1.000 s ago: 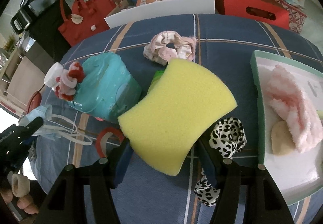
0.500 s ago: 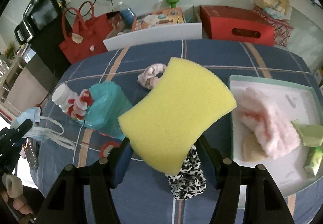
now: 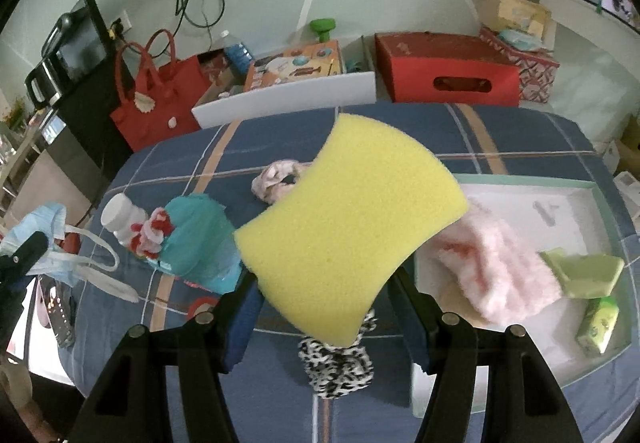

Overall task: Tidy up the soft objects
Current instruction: 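Carry the mask and sponge over the white tray with both tools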

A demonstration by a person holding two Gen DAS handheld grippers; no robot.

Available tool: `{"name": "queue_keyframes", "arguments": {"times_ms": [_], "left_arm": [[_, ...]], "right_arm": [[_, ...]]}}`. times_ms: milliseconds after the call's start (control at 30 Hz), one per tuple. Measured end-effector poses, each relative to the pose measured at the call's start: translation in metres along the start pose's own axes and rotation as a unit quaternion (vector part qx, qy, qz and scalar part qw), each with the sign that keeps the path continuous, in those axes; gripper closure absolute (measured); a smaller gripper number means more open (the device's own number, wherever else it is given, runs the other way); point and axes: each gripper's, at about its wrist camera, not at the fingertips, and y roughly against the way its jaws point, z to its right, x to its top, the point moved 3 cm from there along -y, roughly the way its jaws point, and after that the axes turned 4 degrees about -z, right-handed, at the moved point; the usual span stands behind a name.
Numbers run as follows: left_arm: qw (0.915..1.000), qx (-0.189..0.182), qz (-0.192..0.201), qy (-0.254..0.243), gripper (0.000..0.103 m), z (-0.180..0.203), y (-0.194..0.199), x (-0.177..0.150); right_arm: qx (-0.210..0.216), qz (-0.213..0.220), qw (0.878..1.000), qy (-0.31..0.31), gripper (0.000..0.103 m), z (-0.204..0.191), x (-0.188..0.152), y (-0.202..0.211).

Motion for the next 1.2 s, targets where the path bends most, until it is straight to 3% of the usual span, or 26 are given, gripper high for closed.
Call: {"name": "queue_keyframes", "arguments": {"times_ms": [233,433,567,800,1067,1200], "left_arm": [[0.9968,-0.031,-0.035,-0.065,0.088,0.060,-0.015,-0.013],[0.9882,-0.058,-0.069,-0.124,0.088,0.117,-0.036,-0.025],[0.9784,-0.083,-0.085,-0.170,0.088,0.165,-0.056,-0.035],[0.9541,-0.151,-0.137,-0.219,0.088,0.237,-0.105,-0.066],[0.9391,-0.185,-0.172,-0.232,0.088,0.279,-0.165,-0.089],[0.9363,-0.167,-0.200,-0.235,0.088,0.282,-0.199,-0.107]], "right_arm": [[-0.026,0.024,0.999,-0.035,0.037,0.035,0.007,0.015],[-0.066,0.038,0.994,-0.081,0.037,0.085,0.013,0.026],[-0.097,0.039,0.988,-0.118,0.037,0.124,0.013,0.028],[-0.124,0.024,0.976,-0.180,0.037,0.191,0.007,0.019],[-0.130,0.016,0.970,-0.204,0.037,0.230,0.013,-0.001],[-0.137,0.006,0.970,-0.201,0.037,0.239,0.016,-0.014]]}}
